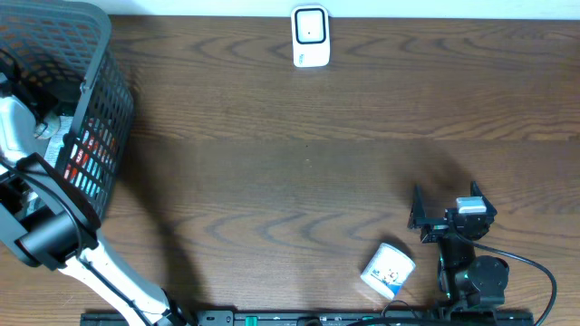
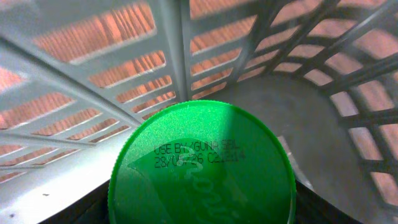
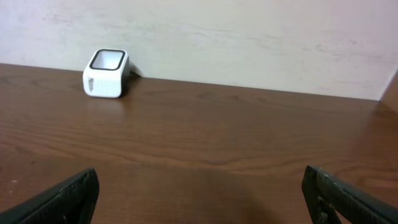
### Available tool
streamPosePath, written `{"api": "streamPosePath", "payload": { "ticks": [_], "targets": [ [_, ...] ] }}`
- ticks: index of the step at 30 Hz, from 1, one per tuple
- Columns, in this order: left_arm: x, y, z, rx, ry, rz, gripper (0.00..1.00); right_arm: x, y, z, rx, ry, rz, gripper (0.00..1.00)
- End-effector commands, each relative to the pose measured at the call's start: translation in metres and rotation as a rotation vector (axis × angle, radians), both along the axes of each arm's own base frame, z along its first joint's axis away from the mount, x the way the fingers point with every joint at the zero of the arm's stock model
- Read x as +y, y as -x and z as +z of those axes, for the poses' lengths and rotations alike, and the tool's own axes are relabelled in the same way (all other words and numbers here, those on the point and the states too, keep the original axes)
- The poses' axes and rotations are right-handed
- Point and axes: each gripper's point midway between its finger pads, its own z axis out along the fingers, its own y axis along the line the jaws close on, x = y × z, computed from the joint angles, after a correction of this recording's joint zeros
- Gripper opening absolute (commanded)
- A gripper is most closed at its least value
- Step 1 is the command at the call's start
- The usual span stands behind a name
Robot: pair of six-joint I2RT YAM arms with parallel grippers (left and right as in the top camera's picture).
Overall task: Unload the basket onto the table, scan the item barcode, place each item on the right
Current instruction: 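Lift the green-capped bottle out and carry it toward the scanner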
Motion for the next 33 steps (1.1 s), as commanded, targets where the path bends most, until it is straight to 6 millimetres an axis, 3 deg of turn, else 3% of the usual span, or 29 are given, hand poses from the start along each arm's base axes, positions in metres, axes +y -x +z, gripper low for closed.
{"api": "streamPosePath", "payload": {
  "ticks": [1,8,13,19,22,26,33],
  "targets": [
    [0.002,0.002,0.081,-0.125,-0.093,0.008,0.66,0.0,0.0,0.0,-0.001,-0.011,-0.002,0.99],
    [-0.015,0.024,0.16,-0.22,-0.159,0.007,0.66,0.0,0.0,0.0,-0.001,-0.011,-0.002,0.99],
    [-0.036,0.054,0.228,-0.314,-0.223,0.007,0.66,0.0,0.0,0.0,-0.001,-0.011,-0.002,0.99],
    [-0.089,0.088,0.288,-0.44,-0.192,-0.101,0.65,0.0,0.0,0.0,-0.001,-0.011,-0.002,0.99],
    [-0.129,0.095,0.307,-0.52,-0.114,-0.229,0.66,0.0,0.0,0.0,-0.001,-0.011,-0.002,0.99],
    [-0.177,0.103,0.318,-0.587,0.013,-0.388,0.66,0.0,0.0,0.0,-0.001,-0.011,-0.002,0.99],
    [-0.252,0.11,0.303,-0.571,0.263,-0.651,0.66,0.0,0.0,0.0,-0.001,-0.011,-0.002,0.99]
  ]
}}
